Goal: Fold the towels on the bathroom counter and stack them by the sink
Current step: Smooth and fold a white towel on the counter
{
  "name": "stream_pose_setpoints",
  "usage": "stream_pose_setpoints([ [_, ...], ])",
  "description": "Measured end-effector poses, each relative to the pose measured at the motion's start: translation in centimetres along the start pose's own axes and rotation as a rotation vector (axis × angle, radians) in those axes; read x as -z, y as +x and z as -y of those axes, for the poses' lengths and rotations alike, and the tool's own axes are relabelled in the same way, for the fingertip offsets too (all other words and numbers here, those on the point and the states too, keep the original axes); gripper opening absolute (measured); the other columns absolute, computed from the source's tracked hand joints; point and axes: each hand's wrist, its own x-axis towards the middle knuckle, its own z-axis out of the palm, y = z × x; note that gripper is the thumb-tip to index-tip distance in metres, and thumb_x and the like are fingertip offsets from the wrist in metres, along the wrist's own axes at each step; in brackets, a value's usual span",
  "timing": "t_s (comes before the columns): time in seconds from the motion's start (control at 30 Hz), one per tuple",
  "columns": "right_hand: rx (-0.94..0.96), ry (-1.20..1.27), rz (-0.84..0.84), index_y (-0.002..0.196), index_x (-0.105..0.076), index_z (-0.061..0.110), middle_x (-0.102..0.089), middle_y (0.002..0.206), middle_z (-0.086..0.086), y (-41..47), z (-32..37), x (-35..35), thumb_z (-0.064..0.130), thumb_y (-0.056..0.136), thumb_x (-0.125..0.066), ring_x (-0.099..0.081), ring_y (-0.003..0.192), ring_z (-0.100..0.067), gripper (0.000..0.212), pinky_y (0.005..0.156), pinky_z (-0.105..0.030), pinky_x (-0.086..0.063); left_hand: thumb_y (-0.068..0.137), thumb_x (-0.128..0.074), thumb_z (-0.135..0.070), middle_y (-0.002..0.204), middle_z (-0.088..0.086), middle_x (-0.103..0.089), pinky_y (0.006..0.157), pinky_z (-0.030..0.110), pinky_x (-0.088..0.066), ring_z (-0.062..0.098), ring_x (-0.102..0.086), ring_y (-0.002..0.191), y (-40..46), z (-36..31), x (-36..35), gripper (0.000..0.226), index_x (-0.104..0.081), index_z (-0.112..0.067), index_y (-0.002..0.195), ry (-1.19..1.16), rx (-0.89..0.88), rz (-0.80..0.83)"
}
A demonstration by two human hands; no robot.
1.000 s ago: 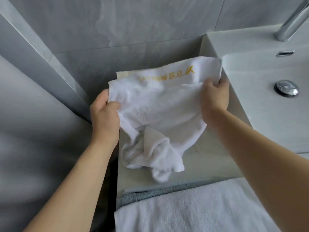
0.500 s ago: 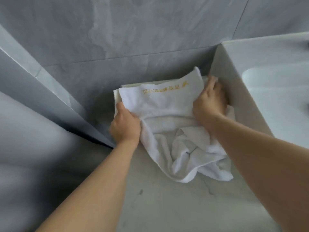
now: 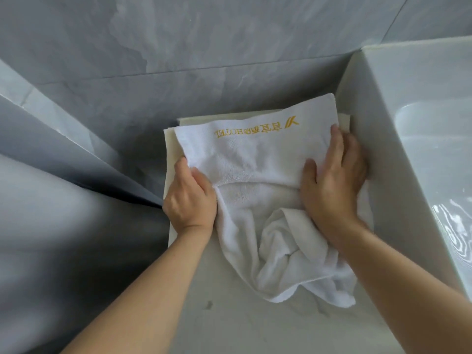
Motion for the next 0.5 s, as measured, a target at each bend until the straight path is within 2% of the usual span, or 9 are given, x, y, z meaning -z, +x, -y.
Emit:
stream_pose_setpoints([
  [0.07, 0.155, 0.044, 0.054, 0.145, -0.039, 0.016, -0.028, 0.152, -0.010, -3.0, -1.2, 1.9, 0.028, 0.094, -0.046, -0.031, 0.137, -0.031, 0.052, 0.114, -0.040, -0.019, 0.097, -0.047, -0.015, 0.086, 0.021, -0.070, 0.058, 0.039, -0.034, 0.044, -0.064, 0.077, 0.0, 0.0, -0.1, 0.033, -0.055, -0.002, 0.126, 0.002, -0.001, 0.001],
  [0.17, 0.245, 0.057, 0.188, 0.141, -0.047, 0.017, -0.038, 0.148, -0.007, -8.0, -3.5, 4.2, 0.034, 0.096, -0.038, -0.041, 0.132, -0.027, 0.050, 0.111, -0.038, -0.027, 0.098, -0.046, -0.016, 0.087, 0.020, -0.070, 0.058, 0.039, -0.035, 0.044, -0.064, 0.078, -0.1, -0.1, 0.0, 0.032, -0.055, -0.002, 0.126, -0.001, -0.004, -0.005],
  [0.3, 0.239, 0.041, 0.254, 0.129, -0.059, 0.007, -0.053, 0.137, -0.012, -10.6, -4.6, 4.3, 0.031, 0.097, -0.030, -0.050, 0.126, -0.028, 0.049, 0.104, -0.048, -0.039, 0.098, -0.043, -0.018, 0.086, 0.018, -0.069, 0.060, 0.036, -0.029, 0.043, -0.063, 0.076, -0.2, 0.1, 0.1, 0.032, -0.054, -0.003, 0.124, 0.002, -0.031, -0.034],
  [0.5, 0.185, 0.036, 0.205, 0.110, -0.067, 0.003, -0.063, 0.119, -0.013, -10.6, -4.4, 3.9, 0.029, 0.091, -0.031, -0.057, 0.112, -0.032, 0.048, 0.099, -0.047, -0.042, 0.099, -0.040, -0.021, 0.096, 0.020, -0.069, 0.064, 0.041, -0.034, 0.043, -0.063, 0.086, -0.2, 0.1, 0.0, 0.037, -0.051, -0.003, 0.128, -0.003, -0.011, -0.017],
])
